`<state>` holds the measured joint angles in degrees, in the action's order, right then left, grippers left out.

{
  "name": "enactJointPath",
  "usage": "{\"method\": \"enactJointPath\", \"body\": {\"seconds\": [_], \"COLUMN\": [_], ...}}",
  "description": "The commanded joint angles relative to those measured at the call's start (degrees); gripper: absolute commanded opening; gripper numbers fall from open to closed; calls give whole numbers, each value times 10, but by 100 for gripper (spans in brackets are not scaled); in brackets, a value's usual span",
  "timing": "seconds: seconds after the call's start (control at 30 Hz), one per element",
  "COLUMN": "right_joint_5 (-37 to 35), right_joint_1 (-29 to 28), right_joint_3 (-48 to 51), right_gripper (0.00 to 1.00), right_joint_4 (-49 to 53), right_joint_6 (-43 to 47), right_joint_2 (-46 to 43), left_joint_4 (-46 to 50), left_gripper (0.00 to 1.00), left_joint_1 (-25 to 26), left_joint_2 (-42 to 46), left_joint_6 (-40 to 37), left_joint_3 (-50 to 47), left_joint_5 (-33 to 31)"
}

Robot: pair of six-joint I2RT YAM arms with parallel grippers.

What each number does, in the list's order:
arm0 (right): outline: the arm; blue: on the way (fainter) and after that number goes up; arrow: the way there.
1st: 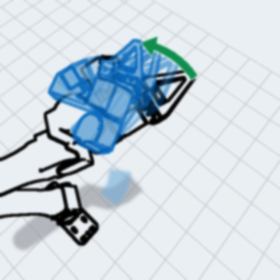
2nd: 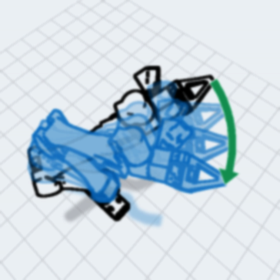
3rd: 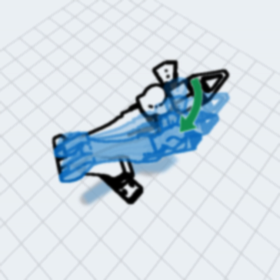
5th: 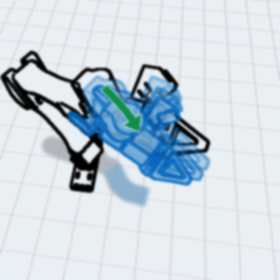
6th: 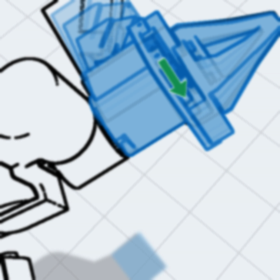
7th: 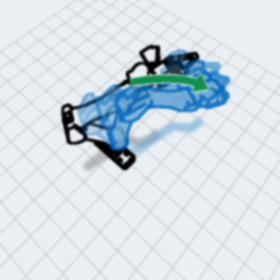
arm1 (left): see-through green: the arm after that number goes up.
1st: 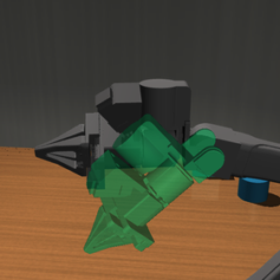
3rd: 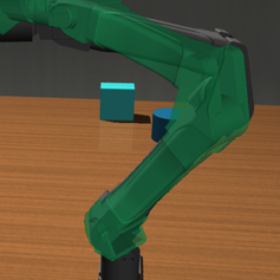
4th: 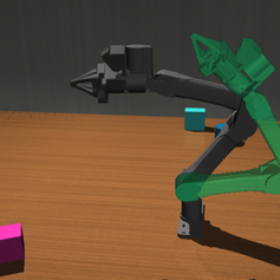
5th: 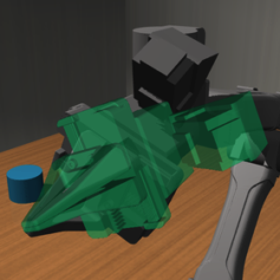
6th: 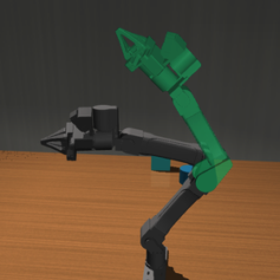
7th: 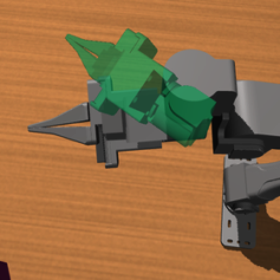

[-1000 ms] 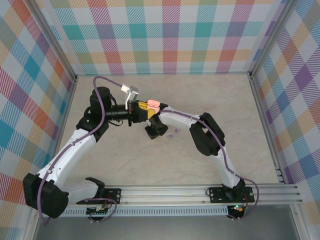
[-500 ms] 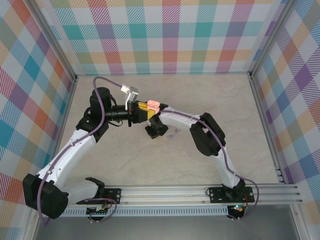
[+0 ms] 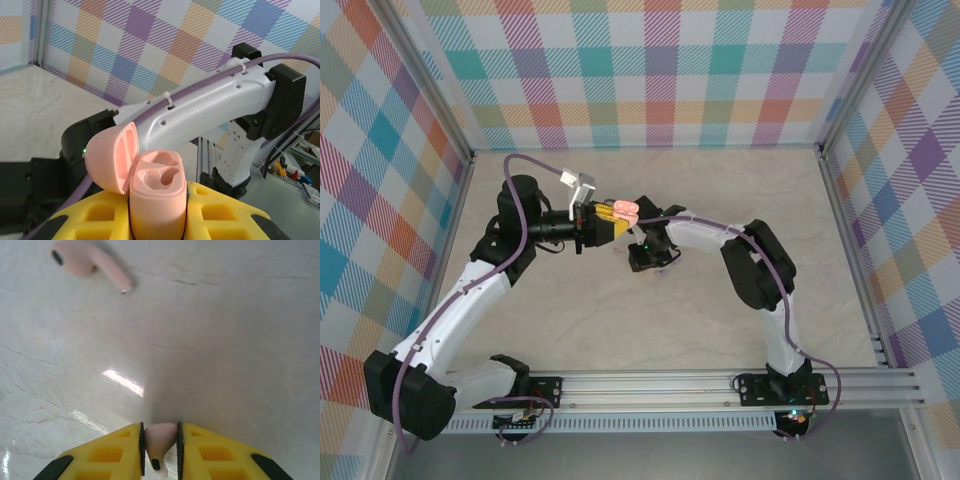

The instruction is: Insert the wireless bluetooth earbuds into the charging case

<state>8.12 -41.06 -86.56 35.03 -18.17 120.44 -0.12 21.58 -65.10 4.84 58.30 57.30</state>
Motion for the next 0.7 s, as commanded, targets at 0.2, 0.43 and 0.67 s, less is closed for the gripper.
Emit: {"method": "enactJointPath", "body": {"seconds": [0.2,0.43,0.67], "right_joint_5": [144,202,211], "right_joint_1": [66,111,144], "right_joint_3": [94,160,200], "right_gripper": [22,22,22], "right_joint_4": [-124,-200,-212], "right_joint_6": [-58,-89,-92], "right_joint_2": [-83,-137,-196], "left_joint_4": [-7,-8,-3], "left_gripper": [10,11,11], "left_joint_1": [-5,-5,-6], "left_joint_2": [11,-2,-36], "left_joint_6": [-5,9,27], "left_joint_3": [-12,-23,-36], "left_joint_5": [-34,-82,-147]}}
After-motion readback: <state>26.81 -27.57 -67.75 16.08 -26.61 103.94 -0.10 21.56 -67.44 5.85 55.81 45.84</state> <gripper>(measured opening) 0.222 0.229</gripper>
